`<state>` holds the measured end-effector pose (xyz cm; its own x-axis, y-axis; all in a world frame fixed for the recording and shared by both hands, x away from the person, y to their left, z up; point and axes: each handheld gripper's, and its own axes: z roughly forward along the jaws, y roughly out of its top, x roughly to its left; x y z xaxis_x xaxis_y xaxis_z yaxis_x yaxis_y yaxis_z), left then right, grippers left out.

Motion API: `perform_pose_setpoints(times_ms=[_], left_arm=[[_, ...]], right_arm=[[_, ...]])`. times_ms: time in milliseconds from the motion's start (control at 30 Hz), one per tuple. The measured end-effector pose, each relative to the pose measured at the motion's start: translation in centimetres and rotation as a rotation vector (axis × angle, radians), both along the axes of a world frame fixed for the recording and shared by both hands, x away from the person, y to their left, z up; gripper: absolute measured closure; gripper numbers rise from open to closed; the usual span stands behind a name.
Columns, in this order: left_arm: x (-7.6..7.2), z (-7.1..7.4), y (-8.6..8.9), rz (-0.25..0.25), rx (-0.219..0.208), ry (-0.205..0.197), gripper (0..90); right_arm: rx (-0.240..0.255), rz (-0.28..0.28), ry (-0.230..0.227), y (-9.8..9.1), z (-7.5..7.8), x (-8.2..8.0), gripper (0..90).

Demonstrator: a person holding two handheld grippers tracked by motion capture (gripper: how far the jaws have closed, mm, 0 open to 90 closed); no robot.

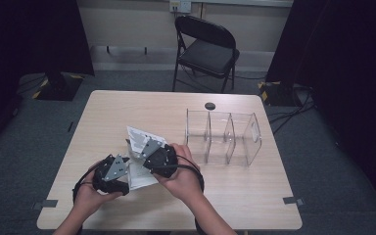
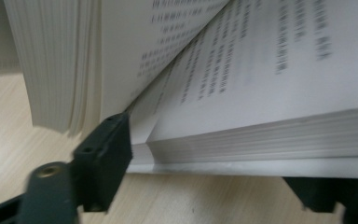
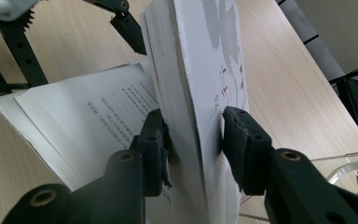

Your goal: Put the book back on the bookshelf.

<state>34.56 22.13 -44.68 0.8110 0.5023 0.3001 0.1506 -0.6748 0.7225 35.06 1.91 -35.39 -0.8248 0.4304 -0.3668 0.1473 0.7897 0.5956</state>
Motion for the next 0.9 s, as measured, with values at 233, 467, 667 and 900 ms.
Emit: perform_pose_setpoints(times_ms=[233,467,667,900], left_arm=[[-0.2,0.6,-0.4,-0.079,0.071,-0.031,39.0],[-0.4,1.8,-0.7,-0.11,0.136,-0.049,49.8],[0.1,2.8,-0.4,-0.102,0.15,-0.029,54.7],[0.2,3.7,0.2,-0.098,0.115,0.008,58.2]], right_arm=[[-0.028,0.026,-0.001,0.3,0.0,0.0,60.0],[0.005,0.036,0.01,0.4,0.1,0.2,55.9],[0.123,0.034,0.106,-0.8,0.7,0.2,37.1],[0.222,-0.026,0.123,-4.9,1.0,-0.2,33.3]])
